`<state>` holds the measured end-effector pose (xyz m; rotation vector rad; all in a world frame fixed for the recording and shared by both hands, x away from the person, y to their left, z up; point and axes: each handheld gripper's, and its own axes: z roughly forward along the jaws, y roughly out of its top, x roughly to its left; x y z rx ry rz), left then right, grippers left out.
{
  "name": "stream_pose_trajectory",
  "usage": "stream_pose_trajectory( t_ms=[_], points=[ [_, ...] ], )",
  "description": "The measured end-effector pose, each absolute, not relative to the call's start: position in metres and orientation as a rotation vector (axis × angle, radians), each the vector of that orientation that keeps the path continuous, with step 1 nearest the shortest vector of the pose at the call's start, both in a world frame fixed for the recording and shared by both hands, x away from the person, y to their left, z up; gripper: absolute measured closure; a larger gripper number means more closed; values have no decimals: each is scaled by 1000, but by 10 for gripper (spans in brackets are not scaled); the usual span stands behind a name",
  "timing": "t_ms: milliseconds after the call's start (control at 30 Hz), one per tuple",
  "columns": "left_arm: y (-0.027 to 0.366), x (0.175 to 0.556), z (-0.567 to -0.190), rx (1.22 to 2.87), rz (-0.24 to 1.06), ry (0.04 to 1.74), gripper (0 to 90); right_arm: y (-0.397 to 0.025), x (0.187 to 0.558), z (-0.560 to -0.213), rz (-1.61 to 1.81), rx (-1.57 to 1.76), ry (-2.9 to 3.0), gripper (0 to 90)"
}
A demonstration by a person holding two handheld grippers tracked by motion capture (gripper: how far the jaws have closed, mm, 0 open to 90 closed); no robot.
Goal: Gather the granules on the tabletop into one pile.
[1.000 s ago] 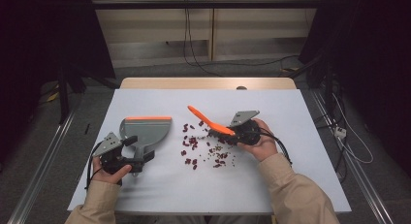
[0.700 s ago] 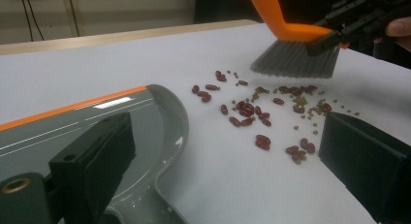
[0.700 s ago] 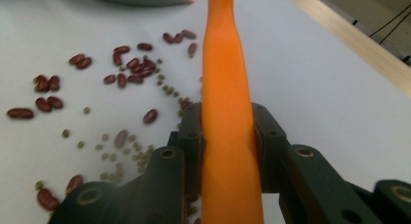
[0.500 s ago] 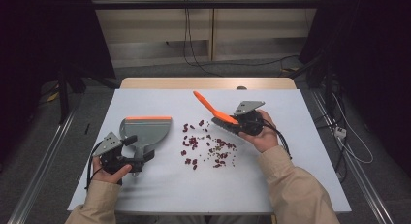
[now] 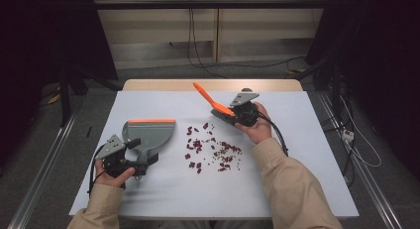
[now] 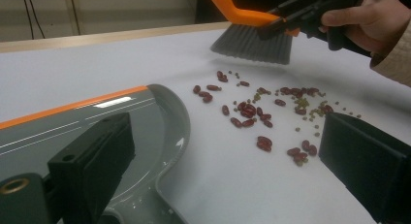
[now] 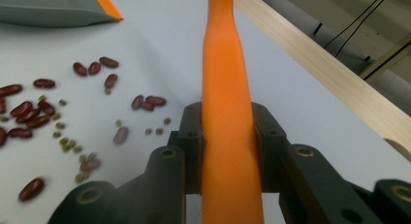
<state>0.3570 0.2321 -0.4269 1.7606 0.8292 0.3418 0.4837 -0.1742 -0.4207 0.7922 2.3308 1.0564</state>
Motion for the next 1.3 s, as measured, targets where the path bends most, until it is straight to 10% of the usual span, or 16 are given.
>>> stream_pose_trajectory(
  t_ms=[1300],
  points=[
    [233, 357, -428, 1759, 346, 848, 56, -149, 450, -427, 1078, 481, 2567, 713]
  ],
)
